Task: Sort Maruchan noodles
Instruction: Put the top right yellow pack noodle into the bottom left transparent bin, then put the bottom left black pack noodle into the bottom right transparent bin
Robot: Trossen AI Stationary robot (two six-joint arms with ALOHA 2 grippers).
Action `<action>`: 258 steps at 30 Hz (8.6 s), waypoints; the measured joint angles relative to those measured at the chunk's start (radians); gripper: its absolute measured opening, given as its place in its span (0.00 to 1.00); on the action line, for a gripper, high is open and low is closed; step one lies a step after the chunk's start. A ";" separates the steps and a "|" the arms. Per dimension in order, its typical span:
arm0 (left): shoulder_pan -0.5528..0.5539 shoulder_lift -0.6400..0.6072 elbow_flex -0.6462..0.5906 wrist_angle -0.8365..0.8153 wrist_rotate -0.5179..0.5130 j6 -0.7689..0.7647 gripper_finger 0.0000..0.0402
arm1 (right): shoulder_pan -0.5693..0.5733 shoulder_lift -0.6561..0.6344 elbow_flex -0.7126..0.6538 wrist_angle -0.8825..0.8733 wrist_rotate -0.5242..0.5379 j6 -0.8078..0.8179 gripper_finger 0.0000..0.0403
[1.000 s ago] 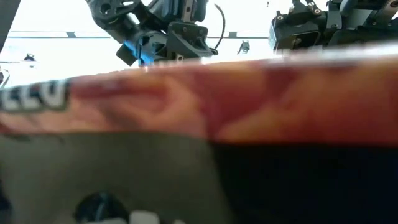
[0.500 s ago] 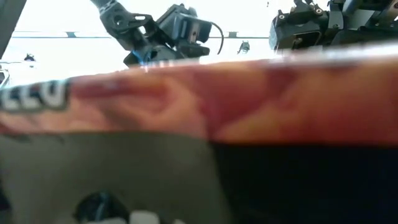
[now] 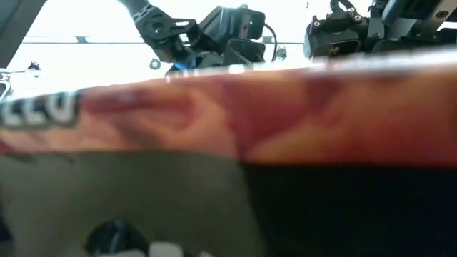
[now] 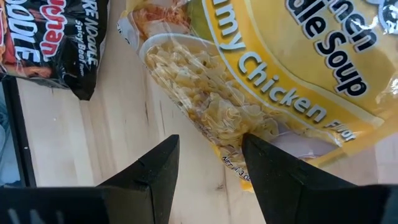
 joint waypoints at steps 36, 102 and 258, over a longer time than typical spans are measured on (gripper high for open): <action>0.035 0.029 0.033 -0.180 -0.042 0.121 0.50 | -0.009 0.000 0.000 0.002 0.053 -0.082 0.43; 0.027 0.005 0.438 -0.950 -0.311 0.597 0.27 | -0.048 -0.342 0.050 -0.209 0.208 -0.157 0.43; -0.923 -0.344 0.186 -1.014 -1.024 -0.849 0.51 | -0.048 -0.328 0.051 -0.147 0.201 -0.179 0.43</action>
